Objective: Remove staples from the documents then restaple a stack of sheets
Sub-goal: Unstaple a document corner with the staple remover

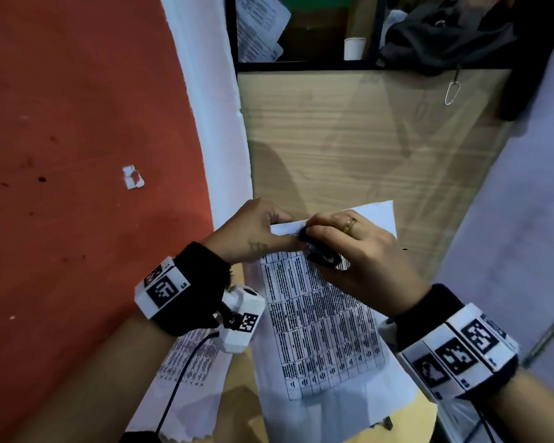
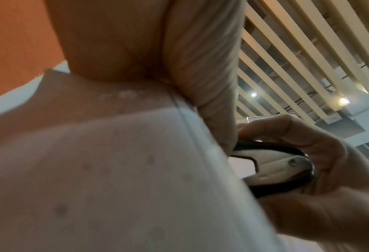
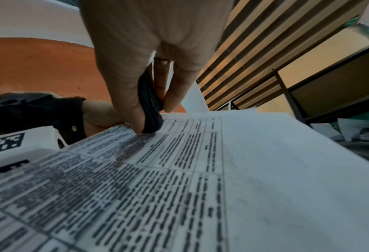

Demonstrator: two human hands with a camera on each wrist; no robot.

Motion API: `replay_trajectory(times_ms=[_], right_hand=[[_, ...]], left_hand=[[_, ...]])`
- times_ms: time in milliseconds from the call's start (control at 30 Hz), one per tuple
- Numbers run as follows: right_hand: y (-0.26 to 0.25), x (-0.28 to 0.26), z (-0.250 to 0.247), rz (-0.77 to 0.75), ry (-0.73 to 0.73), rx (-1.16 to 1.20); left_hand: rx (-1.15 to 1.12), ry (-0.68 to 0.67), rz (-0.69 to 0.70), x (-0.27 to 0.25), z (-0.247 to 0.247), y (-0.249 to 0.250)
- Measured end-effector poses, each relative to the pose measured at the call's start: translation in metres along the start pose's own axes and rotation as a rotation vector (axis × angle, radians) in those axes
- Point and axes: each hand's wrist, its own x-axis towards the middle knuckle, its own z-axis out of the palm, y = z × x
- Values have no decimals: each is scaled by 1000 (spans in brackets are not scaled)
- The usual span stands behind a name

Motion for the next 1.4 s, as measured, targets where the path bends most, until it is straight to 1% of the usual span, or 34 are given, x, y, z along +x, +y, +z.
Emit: replay_trajectory(times_ms=[200, 333, 533, 633, 833, 1033, 1200, 1400], right_hand=[[-1, 1, -1, -22, -73, -27], [-1, 2, -1, -26, -96, -34], [-1, 4, -1, -28, -134, -36], [-1, 5, -1, -32, -138, -40], [-2, 6, -4, -40, -130, -39], [-1, 7, -3, -51, -147, -24], [1, 10, -2, -81, -158, -10], [6, 10, 1, -103, -135, -2]], left_hand=[[-9, 5, 12, -2, 2, 2], [13, 10, 13, -2, 2, 4], [43, 23, -22, -4, 1, 9], [46, 40, -32, -5, 1, 11], [56, 55, -10, -7, 1, 13], [19, -6, -37, -7, -3, 11], [-7, -38, -26, -7, -6, 11], [-31, -78, -31, -6, -9, 9]])
